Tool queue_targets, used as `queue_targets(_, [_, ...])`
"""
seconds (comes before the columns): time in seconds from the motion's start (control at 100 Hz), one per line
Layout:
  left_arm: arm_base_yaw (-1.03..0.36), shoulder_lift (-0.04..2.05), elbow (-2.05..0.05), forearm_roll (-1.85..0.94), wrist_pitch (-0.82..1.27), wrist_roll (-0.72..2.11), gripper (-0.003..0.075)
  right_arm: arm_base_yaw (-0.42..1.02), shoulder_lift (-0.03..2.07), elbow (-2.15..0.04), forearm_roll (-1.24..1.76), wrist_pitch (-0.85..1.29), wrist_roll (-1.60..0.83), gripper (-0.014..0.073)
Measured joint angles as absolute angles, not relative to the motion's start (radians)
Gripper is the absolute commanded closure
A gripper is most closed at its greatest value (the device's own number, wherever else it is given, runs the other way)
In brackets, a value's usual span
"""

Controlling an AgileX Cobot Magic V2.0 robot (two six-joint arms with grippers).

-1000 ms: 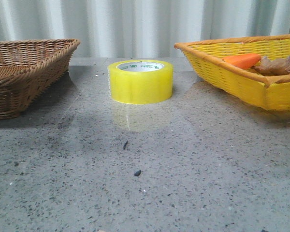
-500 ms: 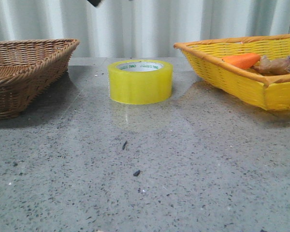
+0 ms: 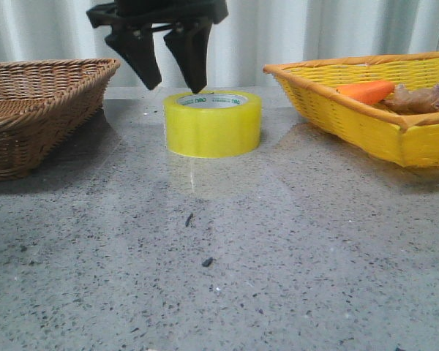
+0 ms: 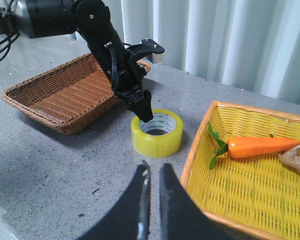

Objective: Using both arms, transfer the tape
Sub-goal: 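Move the left gripper down over the tape roll and grasp it, then carry the tape roll with the left gripper into the brown basket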

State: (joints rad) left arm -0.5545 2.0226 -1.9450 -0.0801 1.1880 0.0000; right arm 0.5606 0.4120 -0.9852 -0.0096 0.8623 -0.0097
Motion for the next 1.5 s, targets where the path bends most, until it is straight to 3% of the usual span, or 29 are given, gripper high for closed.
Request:
queue_targets(0.23, [-0.538,2.076,-1.945,-0.136,1.17,0.0,0.0307,0.561,0.412,-0.985,-0.01,0.864,-0.01,0.0635])
queue_targets(0.3, [-0.538,2.086,-1.945,-0.143,1.167,0.0,0.0414,0.561,0.412,-0.985,-0.01,0.864,-0.01,0.0635])
queue_targets(0.43, [-0.538,2.094,-1.947,-0.143,1.158,0.0,0.074,0.561,0.412,-0.983,-0.007,0.864,-0.01,0.0635])
queue_targets(0.69, [-0.538,2.066,-1.952,-0.139,1.168,0.018,0.0741,0.561,0.412,-0.982,-0.022,0.862,-0.01,0.0635])
queue_targets(0.9, [-0.5,1.876,-1.975,-0.064,1.166,0.022,0.0741,0.561,0.412,-0.982,-0.04,0.852,-0.01,0.0635])
queue_targets(1.15, [-0.33,1.711,-1.986,0.166,1.251,0.025,0.0741,0.561,0.426,-0.973,-0.049,0.843,-0.01,0.0635])
queue_targets(1.5, [-0.112,1.711,-1.831,0.105,1.273,0.025,0.0732,0.561,0.443,-0.944,-0.051,0.835,-0.01,0.0636])
